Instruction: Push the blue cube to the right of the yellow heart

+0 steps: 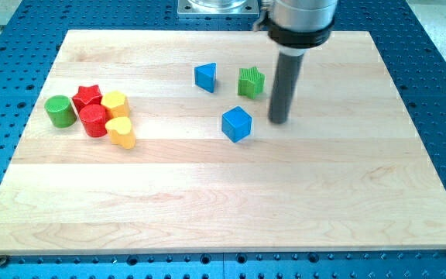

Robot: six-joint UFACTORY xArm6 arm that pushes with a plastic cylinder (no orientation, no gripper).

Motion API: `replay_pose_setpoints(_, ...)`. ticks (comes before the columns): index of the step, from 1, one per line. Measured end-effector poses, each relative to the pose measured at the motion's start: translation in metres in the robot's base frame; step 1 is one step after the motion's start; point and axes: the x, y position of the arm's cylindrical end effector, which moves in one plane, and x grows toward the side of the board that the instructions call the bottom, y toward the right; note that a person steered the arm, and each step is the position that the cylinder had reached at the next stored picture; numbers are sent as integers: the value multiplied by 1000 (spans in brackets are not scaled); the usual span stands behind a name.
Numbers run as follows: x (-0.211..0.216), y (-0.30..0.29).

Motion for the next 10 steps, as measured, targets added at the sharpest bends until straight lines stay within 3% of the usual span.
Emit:
replay_pose_setpoints(1, 3, -67)
replay_pose_setpoints(2, 32, -25)
replay_pose_setpoints(3, 29, -103)
replay_pose_setpoints(4, 38, -134)
replay_pose_setpoints(5, 65, -118)
replay_pose_setpoints(7, 38, -189)
replay_pose_setpoints(8, 27, -117)
replay_pose_setpoints(9, -24, -30)
replay_pose_setpoints(10, -35, -4)
